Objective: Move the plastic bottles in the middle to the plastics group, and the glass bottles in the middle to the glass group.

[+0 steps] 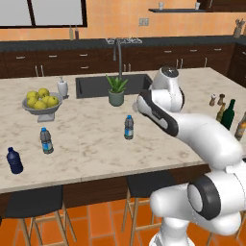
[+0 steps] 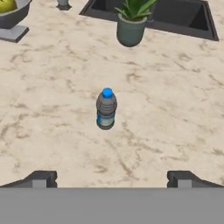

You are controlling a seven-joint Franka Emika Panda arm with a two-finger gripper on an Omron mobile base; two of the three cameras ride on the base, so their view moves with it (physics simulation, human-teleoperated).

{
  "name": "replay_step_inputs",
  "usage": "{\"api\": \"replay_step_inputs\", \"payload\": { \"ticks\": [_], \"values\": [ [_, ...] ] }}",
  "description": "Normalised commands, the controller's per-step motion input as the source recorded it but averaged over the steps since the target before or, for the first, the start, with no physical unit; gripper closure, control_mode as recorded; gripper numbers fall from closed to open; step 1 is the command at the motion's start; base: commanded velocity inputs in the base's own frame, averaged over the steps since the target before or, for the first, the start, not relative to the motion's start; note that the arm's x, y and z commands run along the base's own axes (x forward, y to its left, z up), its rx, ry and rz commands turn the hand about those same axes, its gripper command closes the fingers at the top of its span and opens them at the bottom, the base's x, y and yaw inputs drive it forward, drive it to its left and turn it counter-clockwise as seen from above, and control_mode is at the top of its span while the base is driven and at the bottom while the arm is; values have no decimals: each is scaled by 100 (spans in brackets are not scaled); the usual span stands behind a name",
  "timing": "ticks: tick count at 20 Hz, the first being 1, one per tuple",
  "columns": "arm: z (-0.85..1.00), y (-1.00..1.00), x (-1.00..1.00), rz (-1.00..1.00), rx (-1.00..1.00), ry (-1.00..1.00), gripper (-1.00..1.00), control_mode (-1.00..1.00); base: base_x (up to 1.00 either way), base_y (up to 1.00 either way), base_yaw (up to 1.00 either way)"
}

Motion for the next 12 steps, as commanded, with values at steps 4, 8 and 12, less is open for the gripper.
{"api": "replay_step_inputs", "payload": {
  "ticks": [4, 8, 12],
  "values": [
    [-52, 47, 57, -1, 0, 22, -100, -100, 0, 0, 0],
    [-41, 7, 65, -2, 0, 15, -100, -100, 0, 0, 0],
    [-38, -1, 44, -4, 0, 7, -100, -100, 0, 0, 0]
  ]
}}
